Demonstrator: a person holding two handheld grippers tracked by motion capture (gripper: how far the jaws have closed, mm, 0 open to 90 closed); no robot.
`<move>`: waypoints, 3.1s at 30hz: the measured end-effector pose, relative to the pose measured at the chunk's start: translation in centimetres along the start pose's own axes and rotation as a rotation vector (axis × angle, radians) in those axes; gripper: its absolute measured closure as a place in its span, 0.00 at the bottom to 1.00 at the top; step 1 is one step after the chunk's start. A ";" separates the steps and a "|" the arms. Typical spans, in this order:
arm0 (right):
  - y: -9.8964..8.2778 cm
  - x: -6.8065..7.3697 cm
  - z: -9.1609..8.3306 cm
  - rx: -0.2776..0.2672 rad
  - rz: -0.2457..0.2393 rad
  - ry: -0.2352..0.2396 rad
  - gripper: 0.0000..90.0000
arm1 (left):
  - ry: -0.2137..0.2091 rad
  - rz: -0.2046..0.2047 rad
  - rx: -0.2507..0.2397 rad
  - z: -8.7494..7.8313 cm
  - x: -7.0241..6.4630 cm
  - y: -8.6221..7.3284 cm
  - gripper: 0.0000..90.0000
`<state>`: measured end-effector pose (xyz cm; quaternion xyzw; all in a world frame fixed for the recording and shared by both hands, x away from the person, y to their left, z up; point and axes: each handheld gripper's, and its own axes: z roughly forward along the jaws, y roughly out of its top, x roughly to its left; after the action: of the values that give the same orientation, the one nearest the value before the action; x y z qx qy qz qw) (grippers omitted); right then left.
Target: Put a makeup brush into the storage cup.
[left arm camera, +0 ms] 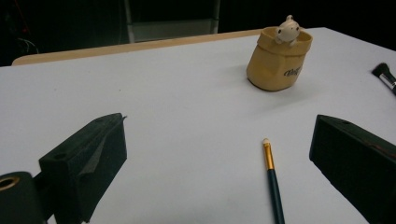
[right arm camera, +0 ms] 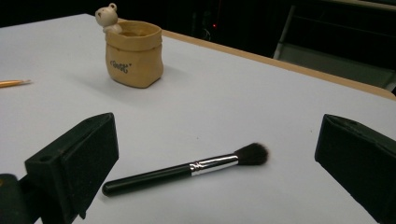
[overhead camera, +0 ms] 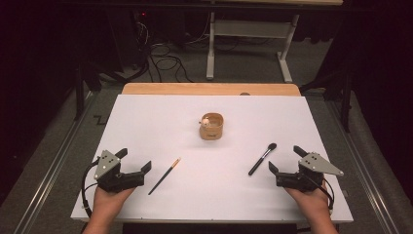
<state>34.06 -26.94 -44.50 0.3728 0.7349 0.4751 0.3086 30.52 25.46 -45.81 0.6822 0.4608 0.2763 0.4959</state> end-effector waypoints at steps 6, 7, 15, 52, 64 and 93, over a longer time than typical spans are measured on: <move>-0.6 -0.2 -0.4 -0.005 0.007 -0.023 0.00 | 0.014 -0.035 0.063 0.2 0.4 -0.2 0.04; -0.9 -0.1 -0.5 -0.001 0.001 -0.017 0.00 | 0.021 -0.041 0.074 0.3 0.4 -0.3 0.04; -1.3 0.2 -0.6 -0.010 -0.020 -0.007 0.00 | 0.061 -0.059 0.161 0.9 0.8 -0.6 0.03; -1.4 0.4 -0.9 -0.017 -0.017 0.025 0.00 | 0.048 -0.152 0.438 1.3 2.7 1.9 0.02; -1.4 0.3 -1.0 -0.023 -0.029 0.030 0.00 | 0.029 -0.145 0.584 1.9 2.7 2.3 0.02; -1.6 0.6 -0.7 -0.011 -0.029 0.047 0.00 | -0.050 -0.146 0.825 3.6 2.3 2.5 0.16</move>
<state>32.79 -27.13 -45.77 0.3491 0.7447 0.4833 0.3000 35.42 25.83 -44.95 0.7958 0.5678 0.0162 0.2101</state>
